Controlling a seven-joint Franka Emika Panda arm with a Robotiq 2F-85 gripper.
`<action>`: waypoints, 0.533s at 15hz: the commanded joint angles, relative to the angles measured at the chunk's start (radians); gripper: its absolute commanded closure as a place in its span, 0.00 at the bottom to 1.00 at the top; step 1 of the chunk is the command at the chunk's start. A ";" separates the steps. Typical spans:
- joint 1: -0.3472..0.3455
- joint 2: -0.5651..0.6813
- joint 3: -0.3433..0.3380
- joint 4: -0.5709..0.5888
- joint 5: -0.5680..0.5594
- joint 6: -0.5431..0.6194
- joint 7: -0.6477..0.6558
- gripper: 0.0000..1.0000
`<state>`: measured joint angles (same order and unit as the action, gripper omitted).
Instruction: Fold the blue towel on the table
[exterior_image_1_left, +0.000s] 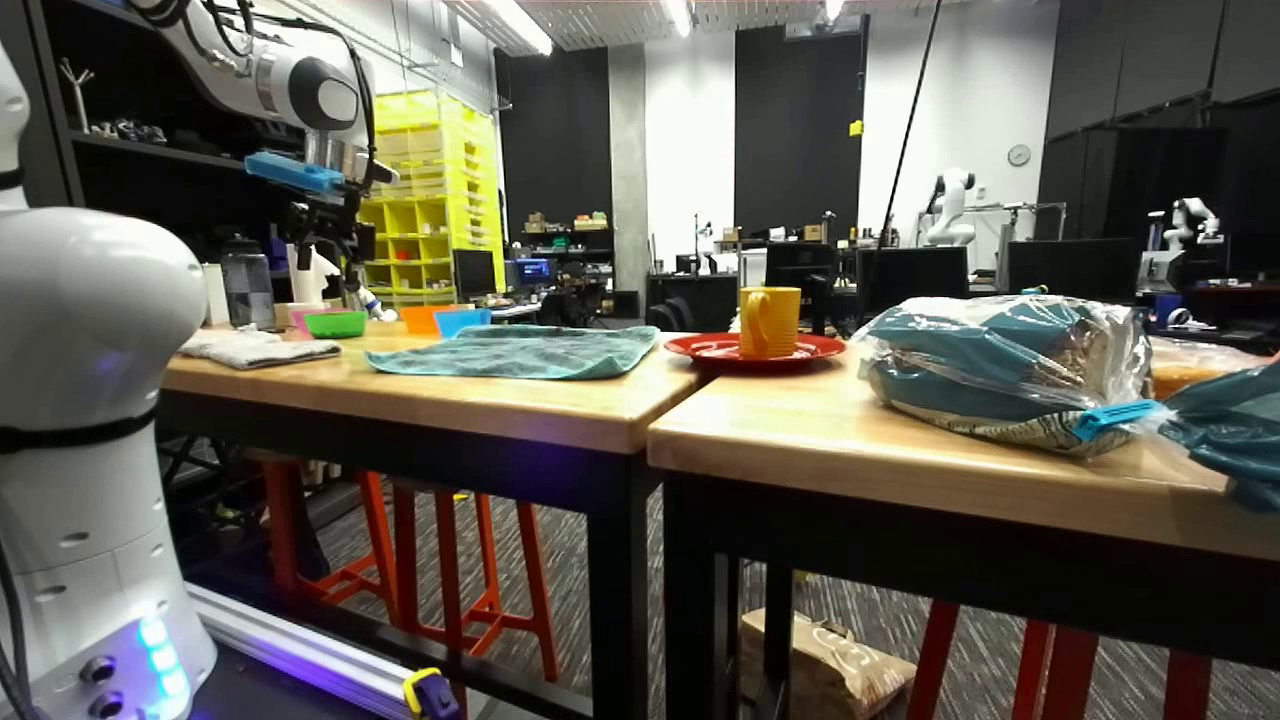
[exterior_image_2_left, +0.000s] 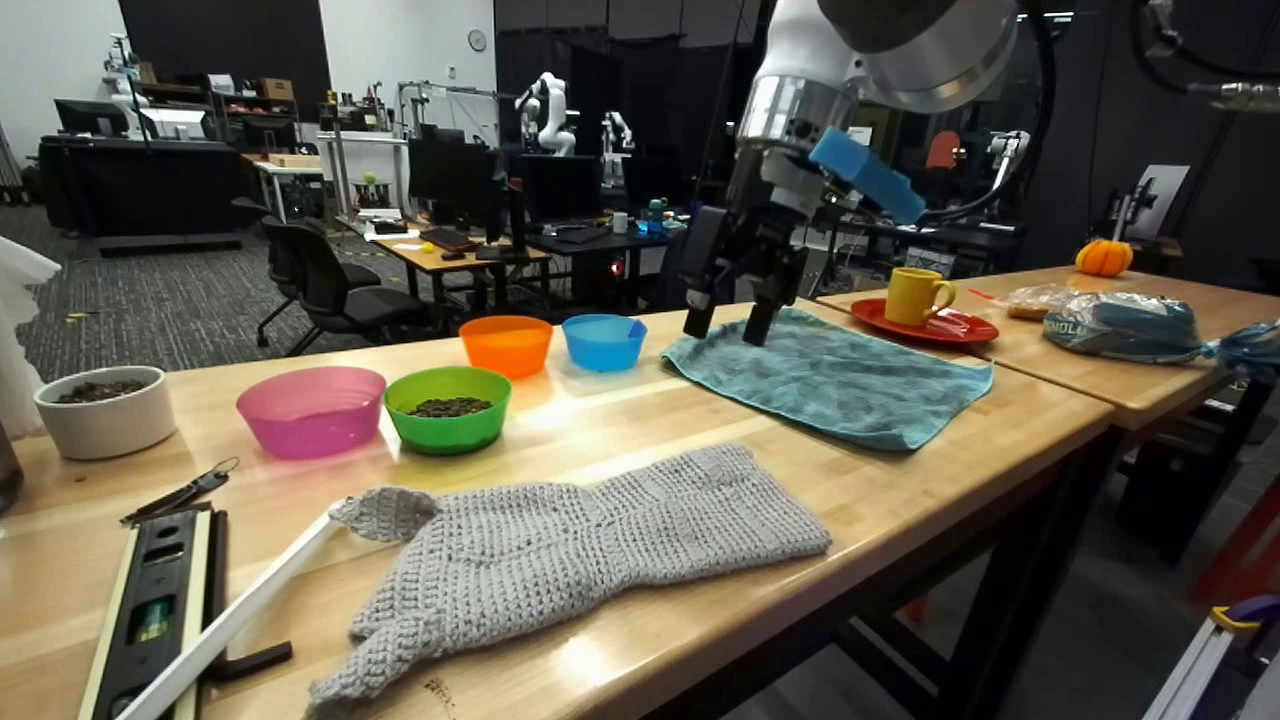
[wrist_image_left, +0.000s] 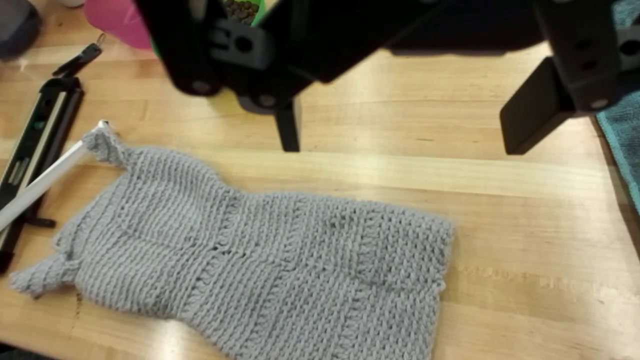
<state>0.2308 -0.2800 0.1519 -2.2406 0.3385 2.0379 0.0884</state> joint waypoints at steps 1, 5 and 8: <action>-0.016 -0.002 0.007 0.000 0.001 0.000 -0.002 0.00; -0.055 -0.010 -0.015 -0.004 -0.024 -0.005 0.001 0.00; -0.095 -0.026 -0.044 -0.020 -0.041 -0.013 -0.005 0.00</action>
<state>0.1683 -0.2785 0.1313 -2.2413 0.3205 2.0373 0.0880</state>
